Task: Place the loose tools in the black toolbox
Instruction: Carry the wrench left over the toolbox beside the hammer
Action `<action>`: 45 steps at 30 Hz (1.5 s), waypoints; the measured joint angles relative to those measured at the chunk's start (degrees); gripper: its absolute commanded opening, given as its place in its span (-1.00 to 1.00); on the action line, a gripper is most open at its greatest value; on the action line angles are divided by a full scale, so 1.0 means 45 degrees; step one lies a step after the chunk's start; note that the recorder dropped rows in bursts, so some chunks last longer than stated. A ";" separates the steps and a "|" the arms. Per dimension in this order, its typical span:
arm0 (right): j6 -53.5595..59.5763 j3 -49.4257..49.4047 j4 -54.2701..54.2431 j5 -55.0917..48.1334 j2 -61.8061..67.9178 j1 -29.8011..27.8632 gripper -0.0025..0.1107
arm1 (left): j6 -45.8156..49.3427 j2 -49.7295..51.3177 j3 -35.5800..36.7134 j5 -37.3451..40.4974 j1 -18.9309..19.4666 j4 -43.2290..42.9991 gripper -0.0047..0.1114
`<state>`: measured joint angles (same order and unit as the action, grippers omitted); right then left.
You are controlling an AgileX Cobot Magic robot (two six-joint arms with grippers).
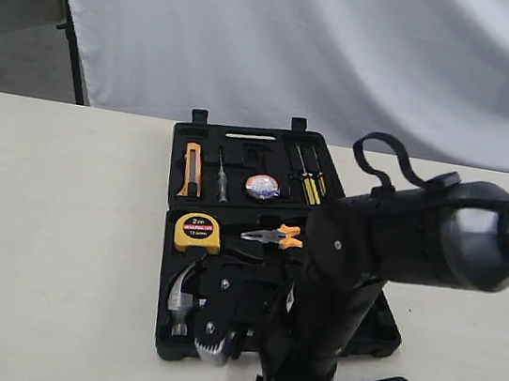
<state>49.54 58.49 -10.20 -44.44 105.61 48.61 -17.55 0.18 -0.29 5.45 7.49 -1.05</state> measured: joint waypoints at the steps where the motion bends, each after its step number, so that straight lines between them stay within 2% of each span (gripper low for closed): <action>1: -0.0115 0.0107 -0.0027 -0.0021 -0.0027 -0.0180 -0.96 | 0.0000 0.0000 0.0000 0.0000 0.0000 0.0000 -0.91; 13: -0.2243 0.2161 -0.0130 -0.0357 -0.0333 -0.1954 -0.96 | 0.0000 0.0000 0.0000 0.0000 0.0000 0.0000 -0.91; 20: -0.2751 0.3886 0.0153 -0.0385 0.0307 -0.1959 -0.96 | 0.0000 0.0000 0.0000 0.0000 0.0000 0.0000 -0.91; 31: -0.2750 0.6162 0.1073 -0.0280 0.2951 -0.1959 -0.96 | 0.0000 0.0000 0.0000 0.0000 0.0000 0.0000 -0.91; 39: -0.1918 0.6973 0.1325 -0.0103 0.4030 -0.1468 -0.96 | 0.0000 0.0000 0.0000 0.0000 0.0000 0.0000 -0.91; 45: -0.1731 0.7026 0.1285 0.0844 0.4194 -0.1245 -0.96 | 0.0000 0.0000 0.0000 0.0000 0.0000 0.0000 -0.91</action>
<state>41.75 90.10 -4.42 -40.64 124.49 43.01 -17.55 0.18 -0.29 5.45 7.49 -1.05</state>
